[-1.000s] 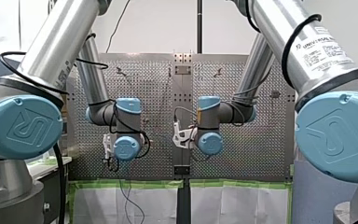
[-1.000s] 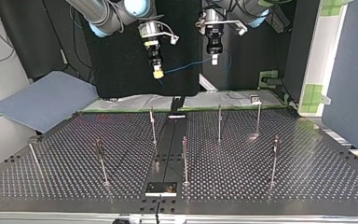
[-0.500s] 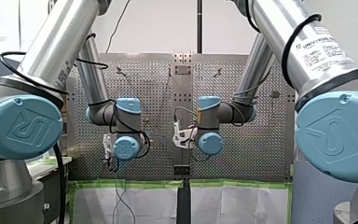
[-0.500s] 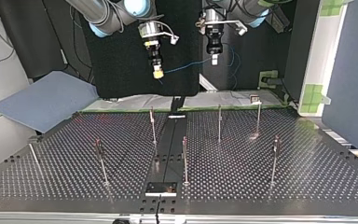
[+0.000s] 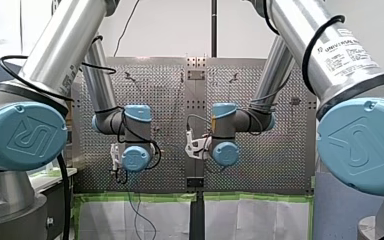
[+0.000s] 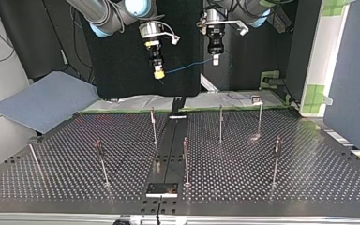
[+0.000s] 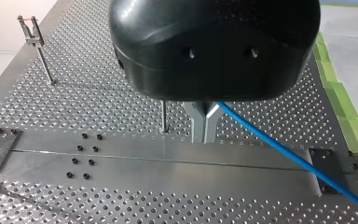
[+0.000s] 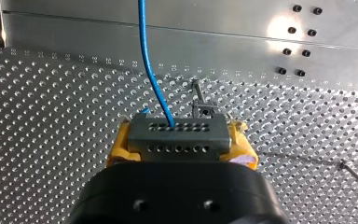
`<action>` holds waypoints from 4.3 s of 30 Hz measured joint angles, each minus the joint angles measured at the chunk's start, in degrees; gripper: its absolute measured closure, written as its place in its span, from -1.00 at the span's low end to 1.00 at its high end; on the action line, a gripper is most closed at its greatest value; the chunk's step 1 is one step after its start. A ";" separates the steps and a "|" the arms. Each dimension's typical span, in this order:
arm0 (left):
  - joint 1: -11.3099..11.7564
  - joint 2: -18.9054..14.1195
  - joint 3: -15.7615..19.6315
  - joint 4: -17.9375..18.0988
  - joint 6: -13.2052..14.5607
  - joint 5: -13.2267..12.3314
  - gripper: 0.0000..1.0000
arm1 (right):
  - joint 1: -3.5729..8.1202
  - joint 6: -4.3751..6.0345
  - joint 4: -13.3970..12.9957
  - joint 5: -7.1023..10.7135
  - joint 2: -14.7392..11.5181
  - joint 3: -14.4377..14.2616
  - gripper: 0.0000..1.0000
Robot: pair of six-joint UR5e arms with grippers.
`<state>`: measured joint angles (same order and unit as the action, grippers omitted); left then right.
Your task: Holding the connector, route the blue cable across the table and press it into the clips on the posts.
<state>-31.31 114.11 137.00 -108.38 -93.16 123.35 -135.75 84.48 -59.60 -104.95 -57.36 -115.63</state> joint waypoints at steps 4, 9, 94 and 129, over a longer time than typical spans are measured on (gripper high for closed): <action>0.00 0.00 0.00 0.00 0.00 0.00 0.98 | 0.00 0.00 0.00 0.00 0.00 0.00 1.00; 0.00 0.00 0.00 0.00 0.00 0.00 0.98 | 0.00 0.00 0.00 0.00 0.00 0.00 1.00; 0.00 -0.07 -0.07 0.00 -0.05 0.00 0.98 | -0.10 -0.04 0.08 -0.04 0.04 0.04 1.00; 2.68 -0.34 2.85 -3.51 3.34 0.70 0.98 | -4.57 -0.26 4.31 -0.35 3.43 0.87 1.00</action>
<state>-28.63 113.77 139.85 -111.89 -89.82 124.05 -140.32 84.22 -55.29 -105.30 -53.93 -114.76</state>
